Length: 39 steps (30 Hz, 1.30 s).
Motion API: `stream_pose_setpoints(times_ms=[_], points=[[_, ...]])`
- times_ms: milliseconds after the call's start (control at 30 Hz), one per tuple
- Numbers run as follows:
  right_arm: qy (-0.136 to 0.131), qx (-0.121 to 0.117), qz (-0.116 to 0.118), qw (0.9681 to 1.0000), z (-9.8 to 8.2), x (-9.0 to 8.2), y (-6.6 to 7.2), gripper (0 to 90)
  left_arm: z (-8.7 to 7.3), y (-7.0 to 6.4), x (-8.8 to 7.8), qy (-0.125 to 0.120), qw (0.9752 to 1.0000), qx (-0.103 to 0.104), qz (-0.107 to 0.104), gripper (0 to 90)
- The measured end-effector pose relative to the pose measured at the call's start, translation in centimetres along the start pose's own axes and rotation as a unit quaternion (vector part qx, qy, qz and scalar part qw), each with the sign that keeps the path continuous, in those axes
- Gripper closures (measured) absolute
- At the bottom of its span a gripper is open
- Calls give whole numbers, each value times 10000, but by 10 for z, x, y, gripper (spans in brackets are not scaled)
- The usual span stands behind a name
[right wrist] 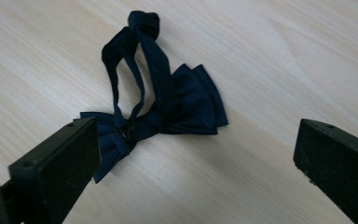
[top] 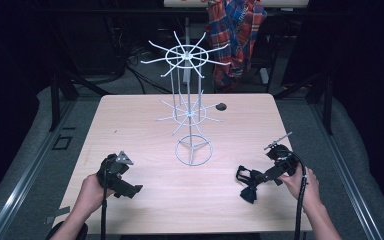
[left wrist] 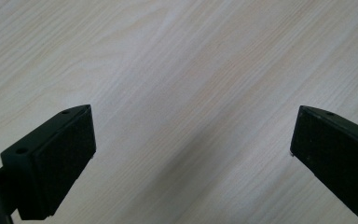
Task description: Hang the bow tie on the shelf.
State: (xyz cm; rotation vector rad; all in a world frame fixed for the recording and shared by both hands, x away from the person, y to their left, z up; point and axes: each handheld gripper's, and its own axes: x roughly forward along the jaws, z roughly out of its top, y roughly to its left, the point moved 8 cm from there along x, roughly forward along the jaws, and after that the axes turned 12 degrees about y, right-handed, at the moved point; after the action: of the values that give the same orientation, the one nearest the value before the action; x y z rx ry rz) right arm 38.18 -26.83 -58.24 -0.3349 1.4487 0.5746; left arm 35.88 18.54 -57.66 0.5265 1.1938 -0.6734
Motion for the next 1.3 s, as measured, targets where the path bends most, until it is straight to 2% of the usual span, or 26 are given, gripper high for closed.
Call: stream_pose_setpoints(times_ms=[33,267,367,500,567,600,667,733,867,900,967,1000,1033,1067,1100,1200,1233,1267,1300], points=[[41,-30,-18,10000,0,0,1,0,0,0,0,15,10000,17,7,0],[-249,-164,-27,9996,10,-2,10,0,0,-1,-1,12,10000,31,-5,0],[-214,-166,-108,9996,10,-1,9,0,-1,0,-1,3,10000,26,-12,0],[-286,-156,-45,9995,14,4,11,0,-1,0,-1,7,10000,20,3,0],[-211,-215,-131,9995,13,5,10,0,0,0,0,12,10000,26,-11,0],[-282,-212,-80,9993,15,6,12,0,0,-1,0,13,10000,29,-13,0],[-259,-248,-92,9993,16,8,15,0,0,0,0,18,10000,22,-3,0],[-200,-333,-238,9990,19,9,17,0,0,0,0,20,10000,32,-2,0],[-258,-368,-232,9987,23,10,21,0,0,-1,0,17,10000,33,-4,0],[-243,-376,-316,9985,24,11,21,0,0,-1,0,16,10000,36,-6,0],[-294,-385,-352,9982,28,11,23,0,0,-1,0,15,10000,34,-10,0],[-568,-262,-274,9977,33,14,26,8,0,-1,0,18,10000,33,-12,0],[-568,-262,-274,9977,33,14,26,8,0,-1,0,17,10000,33,-10,0],[-400,-350,-389,9978,32,13,24,12,0,-1,0,15,10000,34,-9,0],[-383,-390,-429,9976,32,13,24,14,0,-1,0,13,10000,33,-17,0],[-486,-371,-425,9972,33,15,23,52,0,-1,0,14,10000,32,-17,0],[-529,-334,-398,9972,34,15,23,86,0,-1,0,9,10000,21,-22,0],[-510,-329,-405,9973,34,15,21,163,0,-1,0,9,10000,24,-26,0],[-560,-256,-364,9974,35,15,21,185,0,-1,0,9,10000,20,-33,0]])
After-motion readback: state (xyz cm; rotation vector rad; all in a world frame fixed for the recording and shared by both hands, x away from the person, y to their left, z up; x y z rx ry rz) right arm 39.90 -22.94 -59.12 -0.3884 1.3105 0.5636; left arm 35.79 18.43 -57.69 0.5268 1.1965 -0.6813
